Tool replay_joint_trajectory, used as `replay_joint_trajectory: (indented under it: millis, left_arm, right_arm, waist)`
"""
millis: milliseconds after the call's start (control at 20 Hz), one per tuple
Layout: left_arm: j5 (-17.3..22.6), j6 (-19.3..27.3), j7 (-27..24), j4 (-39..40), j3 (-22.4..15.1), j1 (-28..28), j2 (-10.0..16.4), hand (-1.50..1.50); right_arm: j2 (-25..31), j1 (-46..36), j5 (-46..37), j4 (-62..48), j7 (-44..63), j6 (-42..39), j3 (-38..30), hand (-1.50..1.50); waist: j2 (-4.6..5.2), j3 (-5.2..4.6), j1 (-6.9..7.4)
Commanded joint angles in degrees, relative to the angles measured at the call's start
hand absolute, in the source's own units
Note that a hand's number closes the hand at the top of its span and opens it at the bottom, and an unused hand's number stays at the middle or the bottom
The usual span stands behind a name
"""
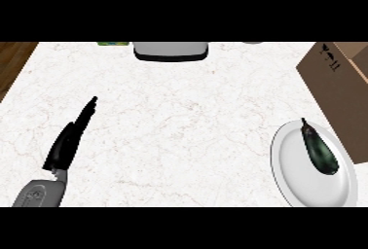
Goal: Pick the cupcake from the plate and place it in the cardboard box
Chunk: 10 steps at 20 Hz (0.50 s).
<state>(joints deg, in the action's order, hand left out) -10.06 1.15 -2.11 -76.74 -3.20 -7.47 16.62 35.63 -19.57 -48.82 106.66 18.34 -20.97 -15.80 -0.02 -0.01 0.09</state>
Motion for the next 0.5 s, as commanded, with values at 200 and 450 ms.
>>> replay_joint_trajectory:
  millis: [200, 450]
  left_arm:
    - [-1.2, 0.1, -1.0, 1.1, 0.5, -0.4, -1.7, 0.0]
    - [-1.0, -1.7, 2.2, -3.1, 0.4, -1.0, -0.9, 0.0]
  right_arm:
    - [7.1, -2.6, 0.3, -20.1, -11.2, 3.3, -7.1, 1.5]
    - [8.2, -4.2, -3.9, -36.1, -17.1, 9.3, -5.3, 1.5]
  waist:
    - [0.15, 0.02, 0.27]
    - [0.23, 0.08, 0.94]
